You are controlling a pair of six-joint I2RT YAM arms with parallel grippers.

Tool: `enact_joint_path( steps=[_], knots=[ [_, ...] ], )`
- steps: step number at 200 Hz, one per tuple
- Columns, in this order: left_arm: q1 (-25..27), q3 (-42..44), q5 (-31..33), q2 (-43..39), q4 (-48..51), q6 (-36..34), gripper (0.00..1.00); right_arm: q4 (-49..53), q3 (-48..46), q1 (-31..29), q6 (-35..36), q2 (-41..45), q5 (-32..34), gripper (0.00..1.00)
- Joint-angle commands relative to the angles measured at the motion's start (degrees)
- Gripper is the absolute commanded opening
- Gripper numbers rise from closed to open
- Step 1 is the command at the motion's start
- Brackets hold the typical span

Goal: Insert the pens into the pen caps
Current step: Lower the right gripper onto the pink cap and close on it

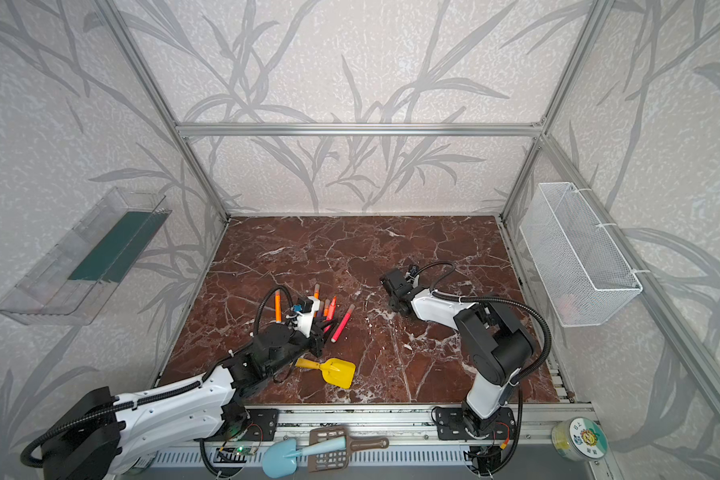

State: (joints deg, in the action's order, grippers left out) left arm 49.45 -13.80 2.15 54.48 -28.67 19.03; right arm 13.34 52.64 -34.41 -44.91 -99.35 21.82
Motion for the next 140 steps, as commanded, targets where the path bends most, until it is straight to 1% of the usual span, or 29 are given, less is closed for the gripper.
enact_joint_path(
  steps=[1, 15, 36, 63, 89, 109, 140],
  knots=[
    [-0.1, 0.1, 0.8, -0.9, -0.2, -0.8, 0.00, 2.8, 1.8, 0.3, 0.4, -1.2, 1.7, 0.63],
    [0.0, 0.4, 0.2, -1.0, -0.5, -0.8, 0.00, 3.7, 2.2, 0.3, 0.4, -1.3, 1.3, 0.61],
    [-0.1, 0.6, 1.2, -1.4, -0.5, -0.8, 0.00, 4.0, 2.3, 0.3, 0.4, -1.4, 1.2, 0.55],
    [0.0, 0.7, 0.4, -2.1, -0.2, -0.7, 0.00, 3.8, 1.9, 0.4, 0.1, -1.4, 1.6, 0.41],
    [0.0, 0.8, 1.0, -2.7, 0.6, -0.8, 0.00, 4.1, 2.2, 0.8, 0.1, -2.4, 1.7, 0.34],
    [-0.1, 1.0, 0.5, -3.1, 0.2, -0.8, 0.00, 3.5, 2.4, 1.3, 0.1, -3.3, 0.6, 0.32],
    [0.0, 0.9, 0.5, -3.1, 0.6, -0.8, 0.00, 3.5, 3.3, 1.6, 0.4, -5.1, -0.1, 0.34]
  ],
)
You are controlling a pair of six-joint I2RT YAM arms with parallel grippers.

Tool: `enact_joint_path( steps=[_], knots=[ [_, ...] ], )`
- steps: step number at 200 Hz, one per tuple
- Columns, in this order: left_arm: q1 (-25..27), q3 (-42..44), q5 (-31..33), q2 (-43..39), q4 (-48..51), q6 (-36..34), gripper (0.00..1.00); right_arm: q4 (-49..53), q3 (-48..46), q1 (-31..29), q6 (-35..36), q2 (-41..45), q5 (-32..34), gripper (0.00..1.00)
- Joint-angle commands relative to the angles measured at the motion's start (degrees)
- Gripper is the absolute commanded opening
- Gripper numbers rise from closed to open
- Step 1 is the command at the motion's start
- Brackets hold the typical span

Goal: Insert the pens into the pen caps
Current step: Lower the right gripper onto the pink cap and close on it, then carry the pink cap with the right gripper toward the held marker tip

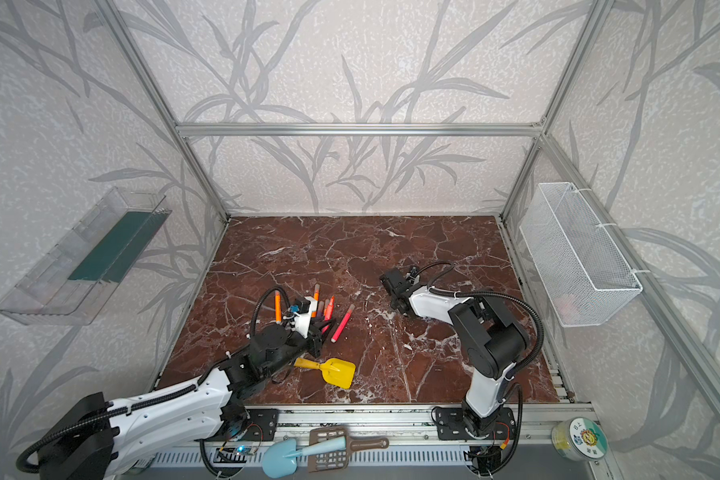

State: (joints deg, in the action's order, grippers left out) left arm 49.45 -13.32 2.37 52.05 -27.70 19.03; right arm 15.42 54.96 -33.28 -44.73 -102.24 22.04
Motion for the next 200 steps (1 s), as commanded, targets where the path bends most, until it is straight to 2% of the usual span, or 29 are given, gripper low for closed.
enact_joint_path(
  steps=[1, 19, 73, 114, 157, 200],
  knots=[
    [-0.1, 0.4, 0.2, -0.6, -0.4, -0.8, 0.00, 1.4, 0.9, 0.4, 0.2, -2.3, -0.4, 0.33],
    [0.0, 0.5, -0.1, -0.2, -1.1, -0.9, 0.00, 0.9, 1.2, 0.5, 0.3, -3.1, -0.9, 0.33],
    [-0.1, 0.4, -1.1, 0.1, -1.1, -0.6, 0.00, 0.6, -0.3, 0.6, -0.2, -1.0, -2.1, 0.15],
    [-0.1, 0.2, -2.6, 0.8, -2.2, -0.2, 0.00, -0.7, -3.3, 0.6, -1.1, 4.1, -2.5, 0.06],
    [0.1, -0.9, -6.4, 4.7, -5.3, 1.1, 0.00, -2.3, -7.7, 0.6, -1.5, 17.3, -5.8, 0.03],
    [1.3, -2.5, -9.1, 11.1, -10.8, 2.8, 0.00, -11.1, -16.1, -0.3, 0.5, 35.9, -11.4, 0.00]
  ],
)
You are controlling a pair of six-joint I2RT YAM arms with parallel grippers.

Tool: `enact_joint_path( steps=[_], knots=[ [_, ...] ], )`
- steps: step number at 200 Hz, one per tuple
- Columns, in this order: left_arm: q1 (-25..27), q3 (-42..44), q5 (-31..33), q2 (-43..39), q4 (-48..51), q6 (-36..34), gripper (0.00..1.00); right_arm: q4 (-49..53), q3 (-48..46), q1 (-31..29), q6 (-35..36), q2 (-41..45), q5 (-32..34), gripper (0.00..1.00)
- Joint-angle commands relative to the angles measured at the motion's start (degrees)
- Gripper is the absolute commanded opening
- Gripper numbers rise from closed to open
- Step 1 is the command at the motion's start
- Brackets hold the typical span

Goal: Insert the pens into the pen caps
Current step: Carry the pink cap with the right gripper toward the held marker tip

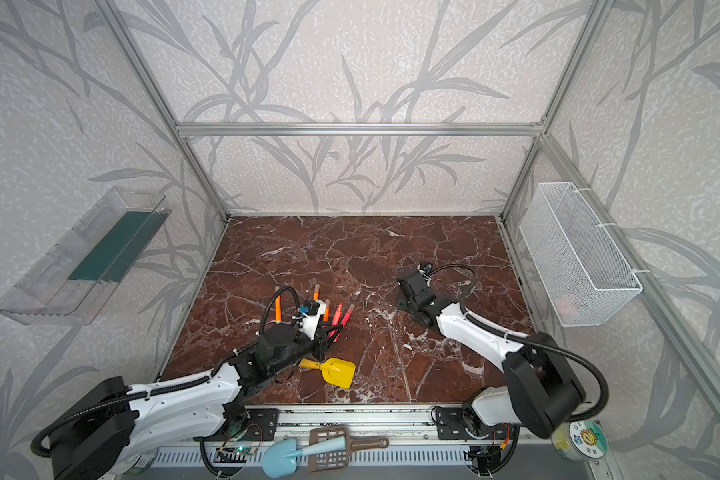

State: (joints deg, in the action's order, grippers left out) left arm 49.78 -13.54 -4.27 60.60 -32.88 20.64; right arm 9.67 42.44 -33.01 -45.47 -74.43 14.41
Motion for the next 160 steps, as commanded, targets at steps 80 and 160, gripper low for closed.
enact_joint_path(
  steps=[80, 160],
  knots=[
    [8.6, -8.6, 0.4, 14.7, -10.8, 1.1, 0.00, -19.5, -10.0, -5.9, 3.1, 23.7, -8.5, 0.00],
    [10.9, -9.8, 0.4, 17.6, -13.9, 1.6, 0.00, -29.8, -11.0, -12.9, 1.7, 17.9, -6.3, 0.00]
  ],
)
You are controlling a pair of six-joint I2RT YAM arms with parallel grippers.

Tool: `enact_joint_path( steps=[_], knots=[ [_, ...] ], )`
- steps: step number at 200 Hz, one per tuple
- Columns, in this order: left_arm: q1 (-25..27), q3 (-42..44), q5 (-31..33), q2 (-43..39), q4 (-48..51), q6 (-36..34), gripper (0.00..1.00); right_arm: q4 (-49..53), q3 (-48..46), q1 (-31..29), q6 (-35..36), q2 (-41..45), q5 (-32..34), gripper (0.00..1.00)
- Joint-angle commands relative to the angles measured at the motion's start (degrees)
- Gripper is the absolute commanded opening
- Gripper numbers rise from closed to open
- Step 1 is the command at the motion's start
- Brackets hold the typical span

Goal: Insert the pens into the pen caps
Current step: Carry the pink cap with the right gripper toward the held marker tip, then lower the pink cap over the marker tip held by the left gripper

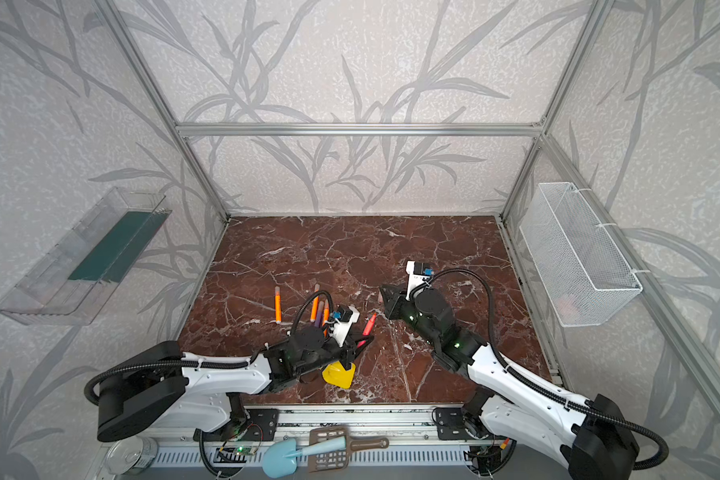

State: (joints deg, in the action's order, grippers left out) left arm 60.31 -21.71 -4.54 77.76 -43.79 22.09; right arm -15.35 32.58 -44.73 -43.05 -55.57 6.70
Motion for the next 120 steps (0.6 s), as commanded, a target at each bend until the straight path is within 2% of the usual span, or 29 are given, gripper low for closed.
enact_joint_path(
  steps=[1, 120],
  knots=[
    [0.3, -1.7, 0.7, 0.5, -3.0, 0.1, 0.00, -4.9, -1.2, -1.1, -0.8, -1.1, 1.4, 0.00],
    [0.4, -1.1, 3.0, -0.3, -2.7, -0.6, 0.00, -11.2, -6.2, -4.2, -4.0, -2.1, 2.8, 0.00]
  ],
)
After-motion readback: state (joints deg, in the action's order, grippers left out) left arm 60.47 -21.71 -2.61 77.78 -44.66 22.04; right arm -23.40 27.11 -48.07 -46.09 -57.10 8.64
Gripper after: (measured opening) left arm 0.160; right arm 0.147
